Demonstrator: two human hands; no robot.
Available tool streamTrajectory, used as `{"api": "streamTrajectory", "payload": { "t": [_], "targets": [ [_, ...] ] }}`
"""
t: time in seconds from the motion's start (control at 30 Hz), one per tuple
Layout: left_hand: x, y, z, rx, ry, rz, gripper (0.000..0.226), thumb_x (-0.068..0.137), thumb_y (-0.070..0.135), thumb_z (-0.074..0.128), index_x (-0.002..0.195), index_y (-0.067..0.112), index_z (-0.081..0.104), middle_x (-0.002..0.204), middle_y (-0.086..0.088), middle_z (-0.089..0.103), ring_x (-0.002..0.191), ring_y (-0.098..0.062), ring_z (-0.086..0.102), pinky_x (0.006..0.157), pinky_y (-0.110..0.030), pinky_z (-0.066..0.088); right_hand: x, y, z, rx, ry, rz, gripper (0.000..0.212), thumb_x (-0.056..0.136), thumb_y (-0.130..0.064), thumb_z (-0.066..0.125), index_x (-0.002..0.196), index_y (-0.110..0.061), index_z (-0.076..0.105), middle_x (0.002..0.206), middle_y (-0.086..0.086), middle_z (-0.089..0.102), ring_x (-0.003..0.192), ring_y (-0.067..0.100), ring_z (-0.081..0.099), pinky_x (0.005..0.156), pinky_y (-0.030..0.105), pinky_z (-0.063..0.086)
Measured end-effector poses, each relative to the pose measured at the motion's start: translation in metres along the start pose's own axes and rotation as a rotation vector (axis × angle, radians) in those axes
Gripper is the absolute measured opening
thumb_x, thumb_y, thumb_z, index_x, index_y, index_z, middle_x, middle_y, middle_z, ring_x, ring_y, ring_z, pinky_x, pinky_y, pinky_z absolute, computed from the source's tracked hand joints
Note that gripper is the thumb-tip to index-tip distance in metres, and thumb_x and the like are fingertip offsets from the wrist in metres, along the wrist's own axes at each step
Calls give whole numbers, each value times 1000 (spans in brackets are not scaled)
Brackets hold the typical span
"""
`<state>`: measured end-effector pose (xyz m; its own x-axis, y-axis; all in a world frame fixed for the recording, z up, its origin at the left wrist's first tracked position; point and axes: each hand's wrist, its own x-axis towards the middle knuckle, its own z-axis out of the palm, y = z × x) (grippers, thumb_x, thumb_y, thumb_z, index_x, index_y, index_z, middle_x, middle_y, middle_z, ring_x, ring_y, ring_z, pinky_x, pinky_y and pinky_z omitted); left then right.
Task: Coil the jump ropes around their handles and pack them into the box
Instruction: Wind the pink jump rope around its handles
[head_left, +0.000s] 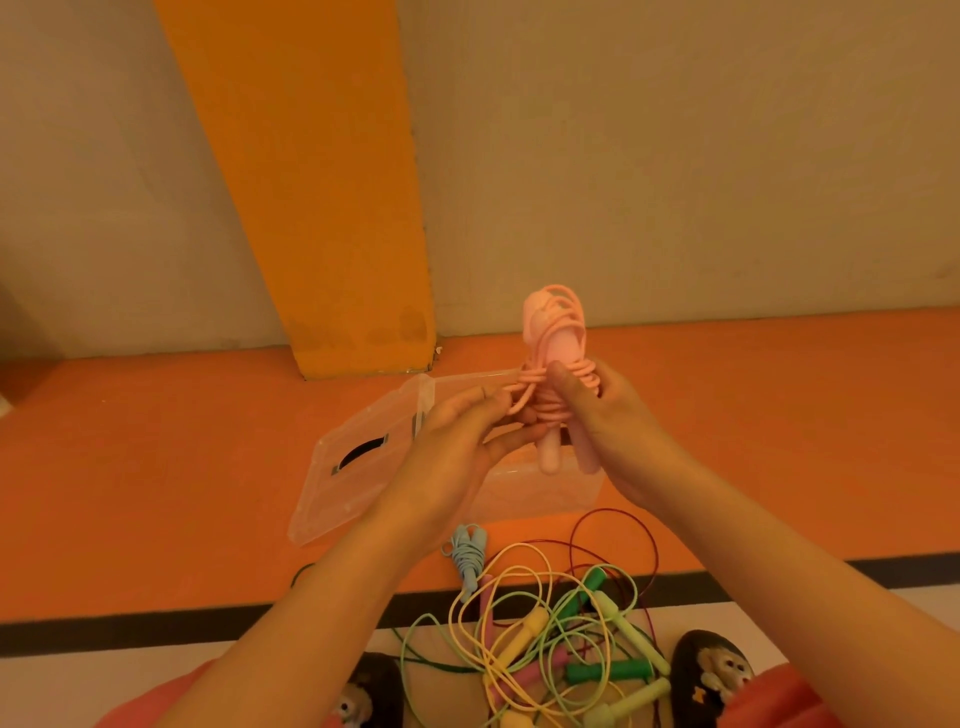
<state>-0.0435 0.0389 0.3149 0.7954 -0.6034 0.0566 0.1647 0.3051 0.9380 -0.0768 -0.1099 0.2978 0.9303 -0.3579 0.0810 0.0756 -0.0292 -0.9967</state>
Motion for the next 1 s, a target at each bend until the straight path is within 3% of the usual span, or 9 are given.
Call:
{"api": "streamTrajectory", "payload": {
  "t": [0.13,0.3,0.4,0.47,0.6,0.73,0.83,0.93,1.0],
  "targets": [
    [-2,0,1,33,-29,-24,27,100,4,38,113,1,62,113,-12,69,110,-21,65,103,-36,47,6,-1,-7,-83,69,-95,50,76,-45,72,115,-15,60,103,3,68,90,17,66,71,28,54],
    [3,0,1,2,-58,-20,30,97,-3,31,98,1,61,115,-17,67,112,-26,63,101,-36,48,10,2,-12,-124,72,-159,43,81,-29,67,119,-13,57,105,3,66,89,13,63,74,26,51],
    [5,-4,-3,156,-20,22,25,98,2,39,88,1,61,103,-8,71,101,-24,68,89,-32,55,5,1,-8,-192,18,-203,41,80,-35,72,116,-21,56,101,-6,66,88,5,62,73,17,49],
    [8,-6,-8,328,31,45,20,95,12,53,78,3,58,91,-5,71,88,-21,70,78,-27,58,1,3,-5,-227,-6,-200,47,78,-45,71,117,-25,54,105,-7,65,93,6,63,78,22,51],
    [10,-9,-10,491,-16,-56,27,90,22,62,107,1,58,86,-10,66,64,-14,65,62,-21,55,1,4,-5,-195,18,-173,62,69,-57,66,119,-25,54,107,-1,66,98,17,64,82,40,55],
    [10,-11,-6,570,-49,-17,27,92,26,60,105,3,58,69,-22,60,52,-16,53,55,-24,46,1,3,-7,-230,-6,-181,55,69,-61,61,114,-31,54,106,-1,67,93,16,65,77,39,55],
    [11,-12,-4,582,-99,-62,29,97,28,51,95,0,60,50,-2,49,46,-14,47,52,-22,42,0,6,-4,-245,-4,-170,42,78,-50,66,112,-27,53,99,-3,66,85,14,66,72,36,53],
    [10,-10,1,573,-173,-117,32,101,20,43,89,-6,56,52,-2,45,44,-11,48,49,-19,43,1,8,-3,-255,77,-154,49,73,-56,64,109,-23,58,95,-2,67,83,15,64,68,33,52],
    [10,-6,3,602,-226,-111,31,102,17,41,75,4,48,54,-6,46,45,-12,50,50,-19,44,4,8,-5,-222,130,-151,36,82,-43,68,104,-15,61,90,2,68,76,11,65,62,25,50]
  ]
}}
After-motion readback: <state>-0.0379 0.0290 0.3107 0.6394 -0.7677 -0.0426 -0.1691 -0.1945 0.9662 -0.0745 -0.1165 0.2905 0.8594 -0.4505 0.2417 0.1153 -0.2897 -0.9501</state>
